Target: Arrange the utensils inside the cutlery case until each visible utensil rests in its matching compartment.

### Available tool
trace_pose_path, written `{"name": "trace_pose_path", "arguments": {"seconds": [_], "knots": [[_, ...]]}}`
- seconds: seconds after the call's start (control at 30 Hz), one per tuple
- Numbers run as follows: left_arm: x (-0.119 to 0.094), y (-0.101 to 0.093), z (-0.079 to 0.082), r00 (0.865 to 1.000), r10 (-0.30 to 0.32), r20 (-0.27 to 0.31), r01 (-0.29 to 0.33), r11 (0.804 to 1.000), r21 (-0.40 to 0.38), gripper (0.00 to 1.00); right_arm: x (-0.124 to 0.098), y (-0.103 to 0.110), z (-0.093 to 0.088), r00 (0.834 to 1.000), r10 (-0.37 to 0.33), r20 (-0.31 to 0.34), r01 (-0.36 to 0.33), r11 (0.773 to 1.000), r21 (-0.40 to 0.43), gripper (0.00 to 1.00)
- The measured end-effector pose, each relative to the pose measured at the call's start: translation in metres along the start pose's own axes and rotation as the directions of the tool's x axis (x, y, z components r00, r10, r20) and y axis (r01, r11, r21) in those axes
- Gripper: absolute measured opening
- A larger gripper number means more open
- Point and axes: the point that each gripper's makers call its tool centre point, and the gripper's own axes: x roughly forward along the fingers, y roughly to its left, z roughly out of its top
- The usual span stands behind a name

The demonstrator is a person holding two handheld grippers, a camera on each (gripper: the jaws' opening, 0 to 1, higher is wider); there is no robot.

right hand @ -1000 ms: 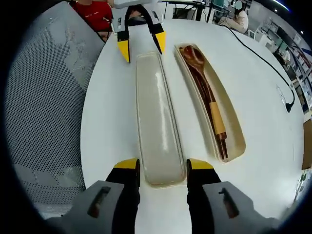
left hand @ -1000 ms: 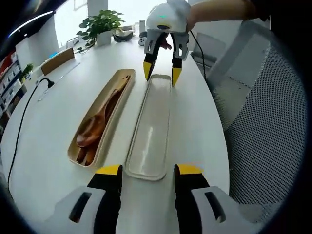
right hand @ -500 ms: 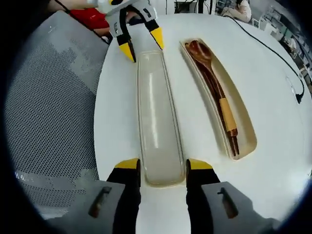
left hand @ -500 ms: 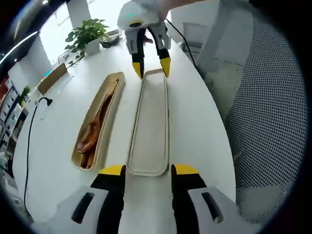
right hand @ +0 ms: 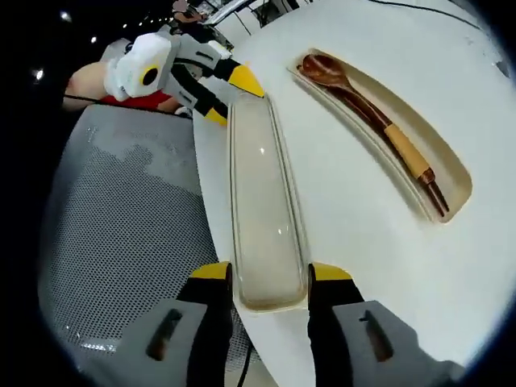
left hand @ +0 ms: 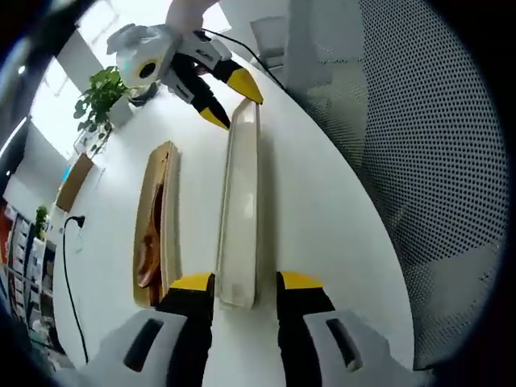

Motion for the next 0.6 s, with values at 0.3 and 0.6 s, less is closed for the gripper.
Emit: {"name": "trace_pose_path", "arguments": {"seconds": [0.3,0.6], "knots": [[0.0,0.005,-0.005,0.999,0.024,-0.032,-0.023,0.999,0.039,0.13,-0.001,0.004,0.001,1.0,0.024,0.017,-0.025,1.0,0.004,0.35],[-0.006,0.005,0.004,1.0,0.013,0.004,-0.013,1.0,-0.013,0.04,-0.016,0.018,0.051,0.984,-0.036,0.177,0.075,0.973,-0.219,0.29]]}}
